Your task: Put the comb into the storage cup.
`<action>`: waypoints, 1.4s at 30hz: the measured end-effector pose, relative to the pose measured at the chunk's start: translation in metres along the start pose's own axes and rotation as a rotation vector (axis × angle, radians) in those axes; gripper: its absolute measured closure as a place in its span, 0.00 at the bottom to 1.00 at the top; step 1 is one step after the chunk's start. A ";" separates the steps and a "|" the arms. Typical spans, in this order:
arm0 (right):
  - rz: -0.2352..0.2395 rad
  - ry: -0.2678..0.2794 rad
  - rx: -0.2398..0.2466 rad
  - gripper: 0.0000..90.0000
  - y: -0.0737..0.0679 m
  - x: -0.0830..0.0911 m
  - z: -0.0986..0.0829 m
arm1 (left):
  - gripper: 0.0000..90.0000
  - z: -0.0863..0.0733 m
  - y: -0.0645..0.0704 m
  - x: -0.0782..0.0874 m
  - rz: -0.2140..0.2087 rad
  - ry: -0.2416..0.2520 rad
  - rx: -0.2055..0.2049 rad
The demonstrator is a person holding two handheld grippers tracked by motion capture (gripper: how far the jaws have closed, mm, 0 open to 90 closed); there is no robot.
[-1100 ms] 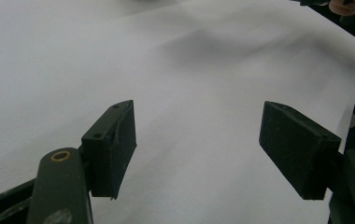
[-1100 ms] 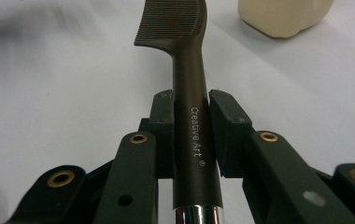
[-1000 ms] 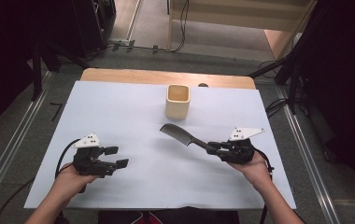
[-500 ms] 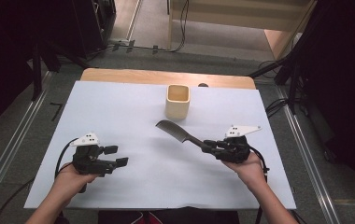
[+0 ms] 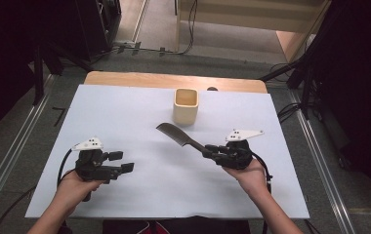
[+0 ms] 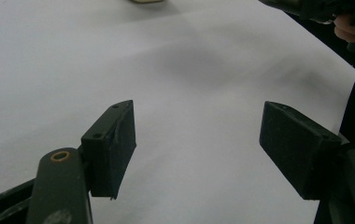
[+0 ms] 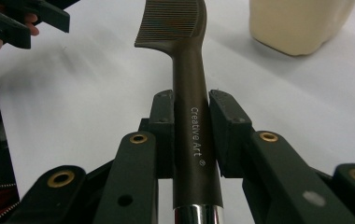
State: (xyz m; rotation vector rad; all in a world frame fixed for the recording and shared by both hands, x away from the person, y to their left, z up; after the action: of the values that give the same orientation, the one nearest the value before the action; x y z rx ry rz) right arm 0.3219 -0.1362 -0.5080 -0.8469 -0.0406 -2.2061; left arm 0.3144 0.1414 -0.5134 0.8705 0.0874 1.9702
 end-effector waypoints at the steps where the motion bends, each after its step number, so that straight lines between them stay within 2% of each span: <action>1: 0.002 -0.001 -0.002 0.78 -0.002 -0.001 0.001 | 0.31 0.000 0.000 0.000 0.000 0.001 0.001; 4: -0.013 0.005 0.000 0.78 -0.007 -0.005 0.005 | 0.31 0.001 0.000 0.001 -0.003 0.000 0.009; 7: -0.024 0.006 -0.019 0.78 -0.011 -0.010 0.010 | 0.31 0.001 0.000 0.000 -0.004 0.004 0.016; 10: -0.035 0.008 -0.022 0.78 -0.016 -0.015 0.014 | 0.29 0.002 0.000 -0.001 0.005 0.009 0.003; 15: -0.070 0.024 -0.030 0.78 -0.024 -0.022 0.022 | 0.26 0.007 0.001 -0.001 0.004 0.042 0.038; 21: -0.097 0.059 -0.049 0.78 -0.034 -0.031 0.032 | 0.26 0.010 0.002 0.000 -0.003 0.052 0.077; 25: -0.118 0.074 -0.048 0.78 -0.040 -0.040 0.036 | 0.26 0.011 0.001 0.000 0.018 0.048 0.079; 32: -0.167 0.084 -0.013 0.78 -0.047 -0.056 0.039 | 0.26 0.015 0.003 0.000 0.026 0.050 0.085; 38: -0.191 0.120 -0.030 0.78 -0.049 -0.065 0.045 | 0.26 0.022 0.006 -0.004 0.015 0.044 0.101; 40: -0.211 0.129 -0.014 0.78 -0.051 -0.067 0.048 | 0.27 0.023 0.007 -0.007 0.024 0.047 0.090; 42: -0.242 0.135 0.026 0.78 -0.053 -0.069 0.049 | 0.27 0.024 0.008 -0.011 0.025 0.032 0.089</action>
State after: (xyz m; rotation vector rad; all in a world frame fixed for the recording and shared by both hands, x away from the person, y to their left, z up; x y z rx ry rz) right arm 0.3481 -0.0406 -0.4981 -0.7073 -0.1112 -2.4795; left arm 0.3261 0.1219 -0.4986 0.9012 0.1848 2.0166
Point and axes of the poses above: each handheld gripper's, and its own axes: x roughly backward along the jaws, z roughly out of its top, y roughly to its right, the point moved 10 cm from there along -x, roughly forward along the jaws, and after that the axes turned 4 degrees about -z, right-handed, at the moved point
